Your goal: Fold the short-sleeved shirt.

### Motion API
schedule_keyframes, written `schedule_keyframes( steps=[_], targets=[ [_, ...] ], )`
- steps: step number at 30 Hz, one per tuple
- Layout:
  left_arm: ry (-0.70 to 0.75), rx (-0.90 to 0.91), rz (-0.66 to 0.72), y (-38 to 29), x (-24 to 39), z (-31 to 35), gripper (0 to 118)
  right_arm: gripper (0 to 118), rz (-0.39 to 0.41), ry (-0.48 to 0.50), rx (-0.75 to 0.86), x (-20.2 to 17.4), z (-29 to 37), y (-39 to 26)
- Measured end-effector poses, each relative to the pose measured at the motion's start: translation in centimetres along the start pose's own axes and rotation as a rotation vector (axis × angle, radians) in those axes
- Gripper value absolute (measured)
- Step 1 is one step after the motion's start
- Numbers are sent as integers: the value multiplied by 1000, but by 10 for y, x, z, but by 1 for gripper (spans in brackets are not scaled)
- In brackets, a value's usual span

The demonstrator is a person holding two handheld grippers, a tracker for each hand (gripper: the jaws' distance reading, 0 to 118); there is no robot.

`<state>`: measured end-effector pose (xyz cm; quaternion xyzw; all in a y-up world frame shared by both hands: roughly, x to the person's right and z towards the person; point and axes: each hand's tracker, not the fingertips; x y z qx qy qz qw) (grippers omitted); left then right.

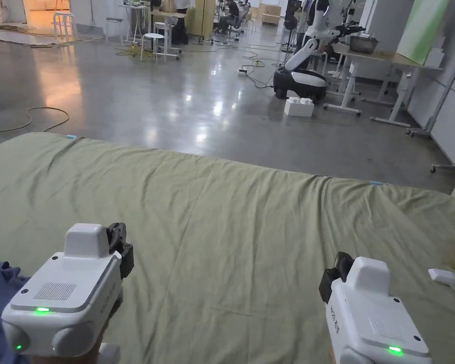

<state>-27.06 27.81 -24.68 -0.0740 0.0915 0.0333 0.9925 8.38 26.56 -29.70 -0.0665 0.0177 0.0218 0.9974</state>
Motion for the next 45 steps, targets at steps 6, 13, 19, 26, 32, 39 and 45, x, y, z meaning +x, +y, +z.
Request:
schedule_keyframes(
  steps=[6, 13, 19, 26, 32, 39, 45],
  targets=[
    [38, -127, -2, 1, -48, 4, 3, 2, -14, 39, -15, -12, -1, 6],
    [78, -399, 2, -33, -150, 10, 3, 2, 37, 90, -24, -30, -5, 0],
    [152, -681, 93, -85, -226, 6, 7, 2, 68, 131, -73, -49, -9, -16],
    [183, -843, 71, -134, -250, -16, 104, 2, 92, 157, -115, -68, -12, -27],
    [205, -869, 20, -161, -257, -36, 103, 2, 122, 163, -133, -71, -13, -32],
    [161, -766, -69, -153, -233, -18, 21, 2, 125, 172, -163, -77, -14, -42],
    [159, -741, -55, -158, -242, -10, 6, 2, 127, 186, -175, -80, -14, -46]
  ],
)
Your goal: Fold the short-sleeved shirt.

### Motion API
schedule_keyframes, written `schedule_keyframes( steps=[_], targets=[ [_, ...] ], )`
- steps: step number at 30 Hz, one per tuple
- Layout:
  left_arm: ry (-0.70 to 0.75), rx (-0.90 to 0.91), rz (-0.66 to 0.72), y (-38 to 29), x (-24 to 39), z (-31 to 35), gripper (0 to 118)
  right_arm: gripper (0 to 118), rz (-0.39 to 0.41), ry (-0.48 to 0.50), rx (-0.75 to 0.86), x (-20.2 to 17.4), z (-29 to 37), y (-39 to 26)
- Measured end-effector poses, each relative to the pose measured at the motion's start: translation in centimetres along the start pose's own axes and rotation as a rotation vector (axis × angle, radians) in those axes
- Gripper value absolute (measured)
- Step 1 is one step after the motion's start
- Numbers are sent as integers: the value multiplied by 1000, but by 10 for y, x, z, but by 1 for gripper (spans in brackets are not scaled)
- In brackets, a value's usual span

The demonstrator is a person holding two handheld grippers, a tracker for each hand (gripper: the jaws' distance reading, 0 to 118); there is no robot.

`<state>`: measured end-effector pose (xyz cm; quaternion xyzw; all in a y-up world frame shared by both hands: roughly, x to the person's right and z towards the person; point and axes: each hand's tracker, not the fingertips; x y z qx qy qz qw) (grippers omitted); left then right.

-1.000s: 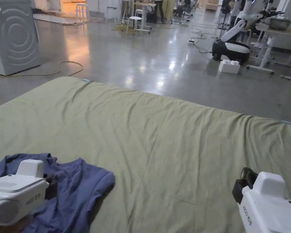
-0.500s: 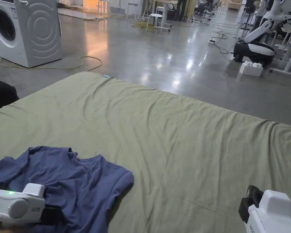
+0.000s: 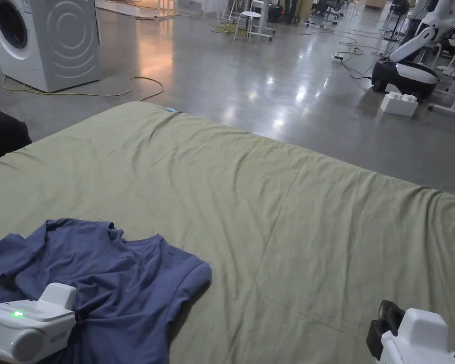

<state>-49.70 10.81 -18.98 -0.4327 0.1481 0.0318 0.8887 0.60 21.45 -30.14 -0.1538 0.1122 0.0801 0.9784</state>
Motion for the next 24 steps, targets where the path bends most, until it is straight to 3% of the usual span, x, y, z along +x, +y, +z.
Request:
schedule_keyframes(
  steps=[6, 14, 24],
  targets=[
    [-30, 153, 125, 29, -8, 32, 5, 2, -8, -4, 8, 4, 2, 1],
    [-25, 387, 46, 95, 23, 94, 5, 2, -23, -15, 45, 20, 12, 7],
    [-206, 661, -52, 186, 114, 191, 5, 2, -60, -52, 101, 61, 37, 19]
  ],
)
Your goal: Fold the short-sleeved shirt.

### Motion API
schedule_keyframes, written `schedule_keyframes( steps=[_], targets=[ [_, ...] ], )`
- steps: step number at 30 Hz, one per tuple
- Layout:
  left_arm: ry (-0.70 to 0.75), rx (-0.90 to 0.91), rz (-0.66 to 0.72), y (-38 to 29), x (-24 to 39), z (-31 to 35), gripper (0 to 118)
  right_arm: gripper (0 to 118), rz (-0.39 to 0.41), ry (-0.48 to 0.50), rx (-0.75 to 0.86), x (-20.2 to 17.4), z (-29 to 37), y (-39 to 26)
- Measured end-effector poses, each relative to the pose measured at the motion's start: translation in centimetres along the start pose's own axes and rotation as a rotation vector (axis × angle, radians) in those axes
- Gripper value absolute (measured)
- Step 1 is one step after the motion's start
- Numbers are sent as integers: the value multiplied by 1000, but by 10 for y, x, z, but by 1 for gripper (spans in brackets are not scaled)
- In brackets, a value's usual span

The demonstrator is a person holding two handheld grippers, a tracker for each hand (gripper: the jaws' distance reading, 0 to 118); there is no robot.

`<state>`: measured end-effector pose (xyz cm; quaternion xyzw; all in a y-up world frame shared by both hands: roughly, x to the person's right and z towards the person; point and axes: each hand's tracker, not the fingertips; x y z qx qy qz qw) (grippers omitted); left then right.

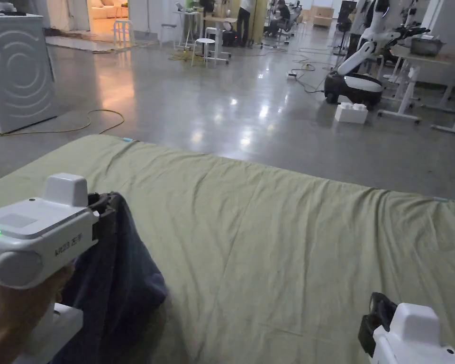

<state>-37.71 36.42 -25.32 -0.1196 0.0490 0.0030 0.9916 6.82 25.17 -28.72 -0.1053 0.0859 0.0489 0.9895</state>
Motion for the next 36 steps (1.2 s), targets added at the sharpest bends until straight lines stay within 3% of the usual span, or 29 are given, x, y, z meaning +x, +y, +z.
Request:
schedule_keyframes(
  steps=[10, 20, 27, 29, 32, 33, 36],
  targets=[
    [-312, 30, -64, 37, 154, -33, 5, 2, -29, -111, 35, 65, 33, 7],
    [-611, -128, -39, -37, 289, -51, 5, 2, -42, -197, 19, 111, 64, -5],
    [-617, -244, -10, -93, 312, -46, 6, 2, -60, -211, -36, 118, 67, -23],
    [-620, -267, -11, -101, 310, -43, 14, 2, -57, -204, -51, 116, 65, -26],
    [-622, -285, -29, -109, 306, -38, 68, 2, -58, -188, -63, 110, 60, -29],
    [-618, -287, -37, -109, 302, -35, 77, 2, -58, -183, -64, 108, 58, -28],
    [-558, -212, -43, -102, 287, -27, 77, 2, -58, -164, -55, 100, 54, -22]
  ],
)
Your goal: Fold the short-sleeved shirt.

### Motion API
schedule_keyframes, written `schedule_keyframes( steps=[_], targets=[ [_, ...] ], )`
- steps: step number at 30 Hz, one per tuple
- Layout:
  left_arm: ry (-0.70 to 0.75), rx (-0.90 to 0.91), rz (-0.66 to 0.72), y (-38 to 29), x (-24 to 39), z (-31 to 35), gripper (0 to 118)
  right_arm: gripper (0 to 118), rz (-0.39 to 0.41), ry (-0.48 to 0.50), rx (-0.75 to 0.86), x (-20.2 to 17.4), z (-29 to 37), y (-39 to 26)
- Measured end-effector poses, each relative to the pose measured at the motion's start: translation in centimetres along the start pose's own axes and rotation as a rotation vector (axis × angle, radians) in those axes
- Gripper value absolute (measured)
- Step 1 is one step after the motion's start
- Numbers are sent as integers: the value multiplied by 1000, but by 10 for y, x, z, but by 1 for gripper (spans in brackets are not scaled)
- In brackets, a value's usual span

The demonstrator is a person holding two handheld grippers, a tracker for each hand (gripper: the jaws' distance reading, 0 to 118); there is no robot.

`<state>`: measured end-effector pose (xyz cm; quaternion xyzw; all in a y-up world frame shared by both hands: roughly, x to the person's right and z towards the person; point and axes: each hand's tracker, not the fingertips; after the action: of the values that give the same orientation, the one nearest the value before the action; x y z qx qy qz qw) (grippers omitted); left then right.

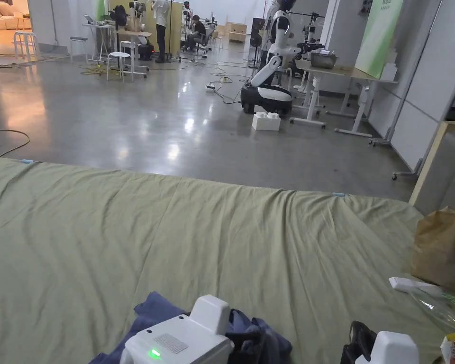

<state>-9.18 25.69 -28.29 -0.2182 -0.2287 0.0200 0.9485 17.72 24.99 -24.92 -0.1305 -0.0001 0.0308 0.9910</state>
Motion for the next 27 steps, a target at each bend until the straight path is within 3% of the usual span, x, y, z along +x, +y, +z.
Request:
schedule_keyframes(
  steps=[7, 13, 14, 16, 17, 27],
  targets=[
    [221, 181, 35, 20, -36, 44, 76, 2, 6, 32, 58, -23, -7, 25],
    [450, 279, -18, 22, -55, 79, 66, 2, 26, 34, 128, -41, -9, 42],
    [475, 286, -29, 20, -59, 84, 59, 2, 24, 36, 136, -43, -10, 43],
    [502, 284, -39, 16, -65, 91, 18, 2, 27, 36, 148, -48, -12, 45],
    [527, 274, -35, 14, -67, 92, 7, 2, 29, 35, 155, -50, -12, 46],
    [567, 157, 78, -11, -113, 106, 2, 2, 31, 53, 157, -61, -17, 43]
  ],
)
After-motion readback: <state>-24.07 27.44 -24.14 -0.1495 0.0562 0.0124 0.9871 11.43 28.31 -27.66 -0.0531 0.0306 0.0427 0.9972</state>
